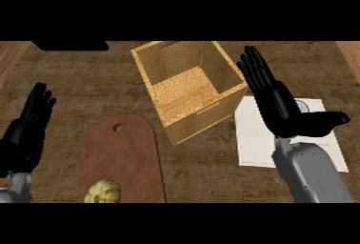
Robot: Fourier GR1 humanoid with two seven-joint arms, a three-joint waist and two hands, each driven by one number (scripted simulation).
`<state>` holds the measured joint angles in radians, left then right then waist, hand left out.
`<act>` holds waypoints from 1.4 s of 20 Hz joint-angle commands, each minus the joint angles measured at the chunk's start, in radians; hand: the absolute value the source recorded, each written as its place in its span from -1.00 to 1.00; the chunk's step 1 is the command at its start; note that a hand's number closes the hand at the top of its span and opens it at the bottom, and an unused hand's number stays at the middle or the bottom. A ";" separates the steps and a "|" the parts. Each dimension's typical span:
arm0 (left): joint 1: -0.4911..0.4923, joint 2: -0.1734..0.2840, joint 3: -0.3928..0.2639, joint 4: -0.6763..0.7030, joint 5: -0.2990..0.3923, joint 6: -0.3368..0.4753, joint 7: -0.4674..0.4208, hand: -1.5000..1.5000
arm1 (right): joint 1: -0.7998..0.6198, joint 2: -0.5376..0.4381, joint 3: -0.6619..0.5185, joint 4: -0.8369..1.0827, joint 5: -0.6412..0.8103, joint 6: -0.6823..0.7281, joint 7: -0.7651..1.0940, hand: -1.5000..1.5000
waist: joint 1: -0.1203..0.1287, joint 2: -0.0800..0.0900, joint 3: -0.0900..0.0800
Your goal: Pick the can from the placemat and place it in the basket
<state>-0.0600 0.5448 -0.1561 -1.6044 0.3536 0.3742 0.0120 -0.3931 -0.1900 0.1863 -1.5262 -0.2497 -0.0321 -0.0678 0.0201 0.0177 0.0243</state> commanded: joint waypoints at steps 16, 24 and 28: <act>-0.133 0.034 -0.111 0.064 -0.186 -0.125 -0.076 0.00 | -0.411 0.059 -0.042 0.416 0.282 -0.579 0.185 -1.00 | -0.012 -0.020 -0.028; -0.136 0.050 -0.098 0.064 -0.174 -0.135 -0.042 0.00 | -0.567 -0.330 0.149 0.590 0.496 -0.193 0.653 -1.00 | -0.039 -0.042 -0.036; -0.131 0.055 -0.079 0.104 -0.166 -0.151 -0.071 0.00 | -0.665 -0.381 0.234 0.571 0.442 0.173 0.767 -1.00 | -0.036 -0.038 -0.035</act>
<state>-0.1974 0.5967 -0.2461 -1.5221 0.1807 0.2336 -0.0498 -0.9774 -0.4941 0.3489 -0.9614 0.2043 -0.1315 0.5719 -0.0139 -0.0179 -0.0104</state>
